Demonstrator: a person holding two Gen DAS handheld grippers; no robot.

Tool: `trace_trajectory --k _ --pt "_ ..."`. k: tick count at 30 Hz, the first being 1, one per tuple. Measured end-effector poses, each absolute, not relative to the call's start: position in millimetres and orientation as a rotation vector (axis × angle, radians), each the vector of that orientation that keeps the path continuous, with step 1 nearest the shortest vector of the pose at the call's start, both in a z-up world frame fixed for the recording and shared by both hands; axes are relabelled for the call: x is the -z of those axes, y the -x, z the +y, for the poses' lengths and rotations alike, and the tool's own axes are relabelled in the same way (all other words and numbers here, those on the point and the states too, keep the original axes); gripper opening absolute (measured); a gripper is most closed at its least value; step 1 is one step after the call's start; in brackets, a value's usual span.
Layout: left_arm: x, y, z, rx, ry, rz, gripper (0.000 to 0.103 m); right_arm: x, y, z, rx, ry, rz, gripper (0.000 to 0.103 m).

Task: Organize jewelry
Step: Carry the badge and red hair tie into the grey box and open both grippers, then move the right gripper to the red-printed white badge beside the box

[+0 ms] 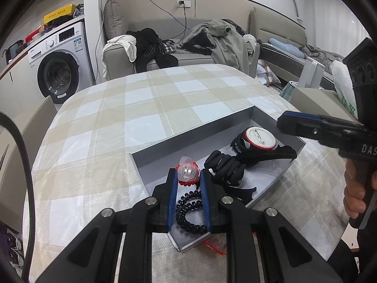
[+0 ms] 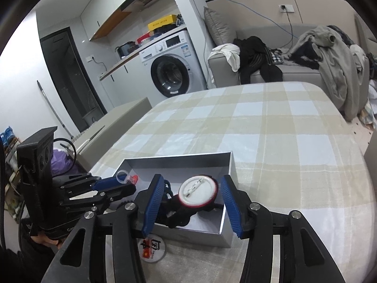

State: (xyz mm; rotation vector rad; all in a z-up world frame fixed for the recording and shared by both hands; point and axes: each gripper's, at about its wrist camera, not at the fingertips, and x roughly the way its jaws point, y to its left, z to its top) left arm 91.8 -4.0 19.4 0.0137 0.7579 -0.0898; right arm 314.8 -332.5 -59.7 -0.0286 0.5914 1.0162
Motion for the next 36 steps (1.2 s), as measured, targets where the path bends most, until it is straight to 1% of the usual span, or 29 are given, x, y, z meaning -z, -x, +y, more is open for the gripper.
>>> trace_trajectory --k 1,3,4,5,6,7,8,10,11,12,14,16,19,36 --pt "-21 -91 -3 0.09 -0.011 0.755 0.015 59 -314 -334 -1.018 0.023 0.59 0.052" --pt "-23 -88 -2 0.098 -0.005 0.748 0.026 56 -313 -338 -1.022 0.019 0.588 0.058" --pt "-25 -87 -1 0.1 -0.001 0.741 0.037 56 -313 -338 -1.022 0.024 0.587 0.062" --pt "-27 -85 1 0.106 0.007 0.729 0.043 55 -312 -339 -1.019 0.034 0.583 0.066" --pt "-30 -83 2 0.109 0.017 0.719 0.044 54 -311 -340 -1.013 0.043 0.578 0.069" --pt "-32 -83 4 0.109 0.024 0.717 0.048 53 -310 -341 -1.008 0.051 0.575 0.074" --pt "-34 -82 6 0.106 0.032 0.718 0.058 52 -309 -342 -1.007 0.057 0.576 0.08" --pt "-36 -81 9 0.104 0.054 0.719 0.074 52 -307 -344 -1.007 0.069 0.583 0.085" --pt "-37 -79 11 0.109 0.067 0.715 0.079 52 -306 -344 -1.006 0.078 0.588 0.089" --pt "-38 -78 12 0.115 0.077 0.715 0.081 53 -305 -345 -1.003 0.09 0.592 0.091" --pt "-38 -78 13 0.115 0.085 0.722 0.084 54 -302 -345 -0.988 0.116 0.593 0.101" --pt "-38 -77 13 0.092 0.074 0.723 0.086 56 -300 -345 -0.97 0.139 0.592 0.103" --pt "-37 -73 11 0.076 0.059 0.718 0.101 57 -297 -343 -0.965 0.162 0.58 0.103" --pt "-28 -67 2 0.072 -0.013 0.755 0.101 61 -284 -331 -0.987 0.269 0.582 0.103"
